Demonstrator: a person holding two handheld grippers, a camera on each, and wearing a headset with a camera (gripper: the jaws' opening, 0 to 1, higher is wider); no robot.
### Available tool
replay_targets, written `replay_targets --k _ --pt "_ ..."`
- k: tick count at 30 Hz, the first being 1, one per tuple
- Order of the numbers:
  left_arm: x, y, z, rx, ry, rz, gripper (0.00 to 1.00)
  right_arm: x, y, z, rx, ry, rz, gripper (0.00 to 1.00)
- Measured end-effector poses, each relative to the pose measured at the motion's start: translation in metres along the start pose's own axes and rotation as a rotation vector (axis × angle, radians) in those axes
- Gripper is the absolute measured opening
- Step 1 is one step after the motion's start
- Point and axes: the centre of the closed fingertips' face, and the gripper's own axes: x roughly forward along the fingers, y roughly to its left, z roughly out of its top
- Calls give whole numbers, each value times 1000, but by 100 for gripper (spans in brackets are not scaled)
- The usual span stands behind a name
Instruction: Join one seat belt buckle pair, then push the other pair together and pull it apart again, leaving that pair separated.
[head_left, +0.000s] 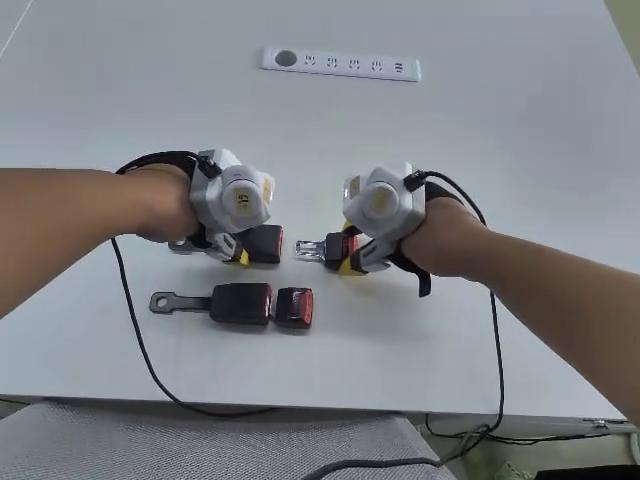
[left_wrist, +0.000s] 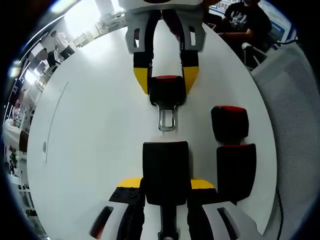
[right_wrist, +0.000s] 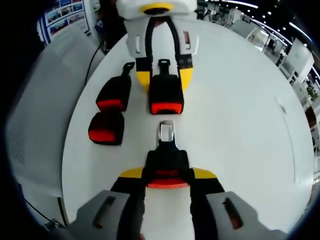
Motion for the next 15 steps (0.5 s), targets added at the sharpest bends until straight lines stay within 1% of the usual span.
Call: replay_targets --k 3,6,8,10,13,15 --pt "0 0 0 -2 -1 -4 33 3 -1 7 3 -8 3 34" --pt "0 0 0 -2 1 -5 33 7 3 15 -9 -21 8 34" --pt "0 0 0 -7 1 -4 33 7 1 15 -14 -13 5 34" --pt "2 2 -2 -5 2 -5 33 6 1 15 -16 -19 6 34" --pt "2 2 -2 -4 8 -5 33 4 1 22 -17 -37 2 34" --pt "2 1 -1 0 11 -6 33 8 2 26 -26 -38 1 34"
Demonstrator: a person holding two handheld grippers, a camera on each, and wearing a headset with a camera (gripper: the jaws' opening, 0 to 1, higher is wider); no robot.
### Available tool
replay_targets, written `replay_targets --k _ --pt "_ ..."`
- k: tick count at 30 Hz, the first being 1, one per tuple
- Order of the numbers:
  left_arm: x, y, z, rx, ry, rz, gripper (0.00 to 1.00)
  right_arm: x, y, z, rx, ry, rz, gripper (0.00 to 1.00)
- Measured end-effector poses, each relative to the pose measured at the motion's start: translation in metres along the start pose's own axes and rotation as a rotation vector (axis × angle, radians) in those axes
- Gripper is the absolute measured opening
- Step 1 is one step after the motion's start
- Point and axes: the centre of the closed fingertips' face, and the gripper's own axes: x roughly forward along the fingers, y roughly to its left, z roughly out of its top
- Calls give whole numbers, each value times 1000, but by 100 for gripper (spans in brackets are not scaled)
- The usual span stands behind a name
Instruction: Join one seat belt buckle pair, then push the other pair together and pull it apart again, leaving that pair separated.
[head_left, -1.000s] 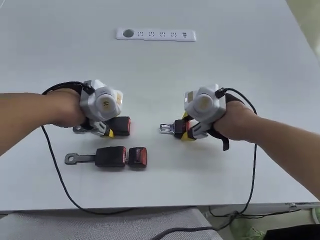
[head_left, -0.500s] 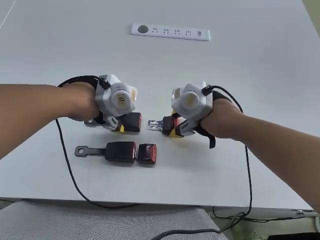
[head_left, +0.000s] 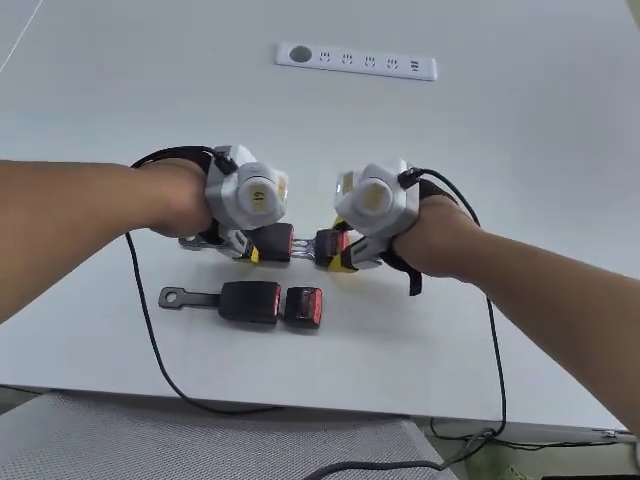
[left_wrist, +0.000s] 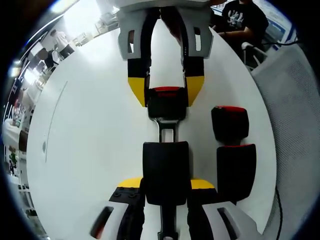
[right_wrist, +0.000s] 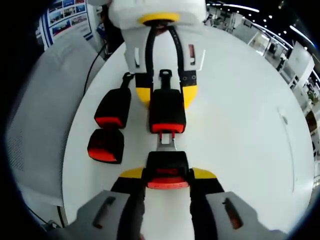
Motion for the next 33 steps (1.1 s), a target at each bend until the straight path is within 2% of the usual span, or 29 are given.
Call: replay_targets --k 1,3,4,10,16,17,18,20,25,33 --pt "0 0 0 0 1 0 33 3 0 0 -15 10 -6 34" --pt "0 -1 0 -1 2 1 33 4 -1 5 19 -13 -6 34" --pt "0 0 0 -4 1 2 33 5 0 2 -3 6 -4 34" --pt "0 0 0 15 -28 -4 32 4 -1 3 -4 -3 -4 33" --pt "3 1 0 22 -20 -9 32 6 -2 7 10 0 -6 32" --pt "3 1 0 22 -21 -9 32 8 -2 10 22 -12 -3 32" --pt "4 2 0 30 -22 -10 32 13 0 19 76 -32 -2 32" --pt "4 2 -1 31 -15 -6 32 16 -1 22 18 37 -20 32" --pt "4 3 -3 18 -31 2 32 14 0 21 13 15 3 32" --pt "4 3 -3 5 -43 11 32 14 1 20 7 21 4 33"
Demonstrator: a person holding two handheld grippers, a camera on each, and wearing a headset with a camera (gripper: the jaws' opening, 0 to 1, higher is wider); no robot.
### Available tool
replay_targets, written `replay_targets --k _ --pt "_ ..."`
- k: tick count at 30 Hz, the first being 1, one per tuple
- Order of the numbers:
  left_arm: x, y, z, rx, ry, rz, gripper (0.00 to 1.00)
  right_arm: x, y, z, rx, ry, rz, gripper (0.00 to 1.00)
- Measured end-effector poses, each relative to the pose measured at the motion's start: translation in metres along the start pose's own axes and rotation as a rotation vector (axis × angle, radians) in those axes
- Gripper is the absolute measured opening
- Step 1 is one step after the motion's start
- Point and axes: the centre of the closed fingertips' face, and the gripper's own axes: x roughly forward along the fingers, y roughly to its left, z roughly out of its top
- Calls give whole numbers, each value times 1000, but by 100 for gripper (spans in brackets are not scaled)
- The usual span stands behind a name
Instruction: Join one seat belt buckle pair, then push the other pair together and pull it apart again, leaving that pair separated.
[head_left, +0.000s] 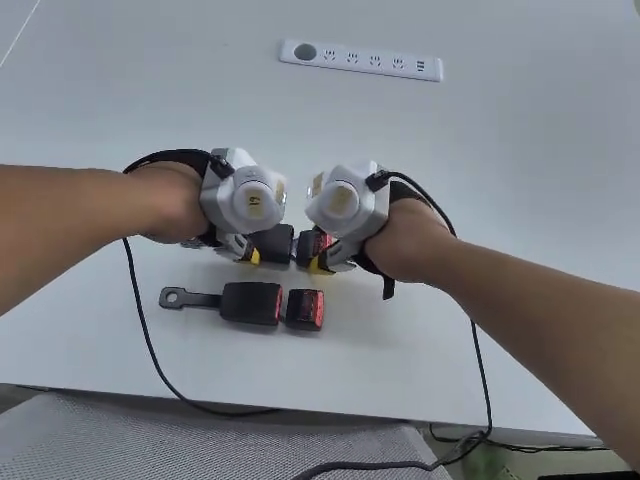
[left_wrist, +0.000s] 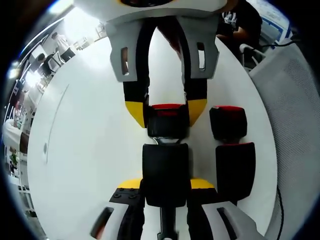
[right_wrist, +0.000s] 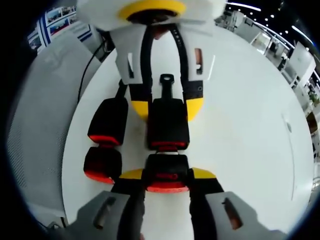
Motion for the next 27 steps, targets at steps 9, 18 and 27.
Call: replay_targets --k 9,18,27 --pt "0 0 1 -17 -14 2 32 -8 0 -17 12 20 -9 34" --pt "-3 -5 5 -30 -21 14 32 -13 7 -25 15 -23 -20 35" --pt "-6 -8 7 -33 -20 8 32 -31 20 -61 26 13 -28 36"
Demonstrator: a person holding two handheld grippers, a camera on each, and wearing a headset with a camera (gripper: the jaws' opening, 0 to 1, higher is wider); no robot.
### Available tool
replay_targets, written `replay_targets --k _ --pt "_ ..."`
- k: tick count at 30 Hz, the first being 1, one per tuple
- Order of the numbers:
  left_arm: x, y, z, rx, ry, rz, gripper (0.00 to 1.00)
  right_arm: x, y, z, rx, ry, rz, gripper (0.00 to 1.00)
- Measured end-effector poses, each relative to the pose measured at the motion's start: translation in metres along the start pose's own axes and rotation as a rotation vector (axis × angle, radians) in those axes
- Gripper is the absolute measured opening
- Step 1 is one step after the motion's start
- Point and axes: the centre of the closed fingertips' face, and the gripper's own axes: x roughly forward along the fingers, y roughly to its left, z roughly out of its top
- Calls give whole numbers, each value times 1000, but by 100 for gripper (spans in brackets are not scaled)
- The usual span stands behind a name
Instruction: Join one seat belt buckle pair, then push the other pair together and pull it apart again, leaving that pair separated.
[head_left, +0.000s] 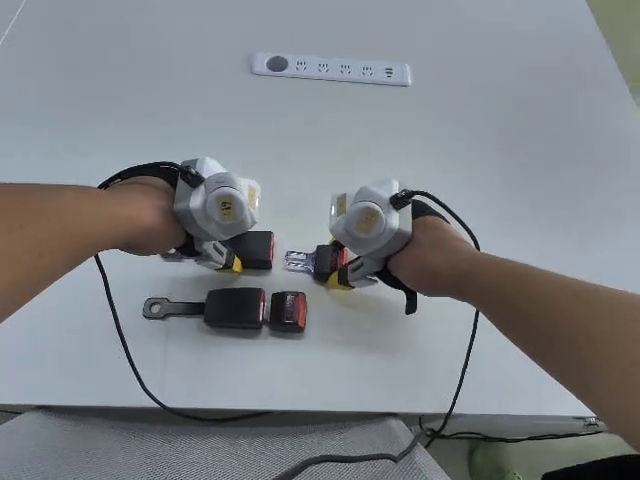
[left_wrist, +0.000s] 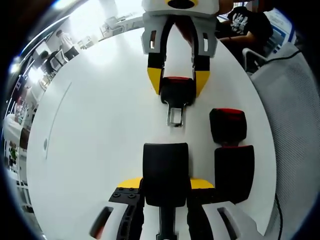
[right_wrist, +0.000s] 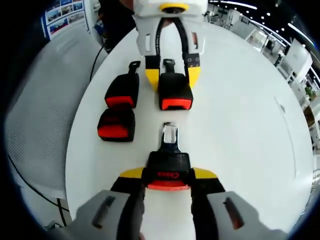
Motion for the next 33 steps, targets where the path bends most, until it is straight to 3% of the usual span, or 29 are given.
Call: replay_targets --k 7,13,17,25,29,33 --pt "-2 -1 -1 -18 -37 7 33 -20 -3 -38 57 27 -22 36" --pt "-2 0 0 -14 -22 8 33 -38 -2 -73 83 77 -43 36" --pt "-3 -1 -1 -6 -36 24 33 -47 -4 -91 105 93 -57 36" --pt "-3 1 0 -19 -30 25 33 -57 1 -101 114 126 -54 37" --pt "-2 1 0 -24 -15 10 33 -57 -3 -104 221 137 -55 40" --pt "-3 1 0 -26 -15 9 34 -58 -6 -104 156 151 -74 45"
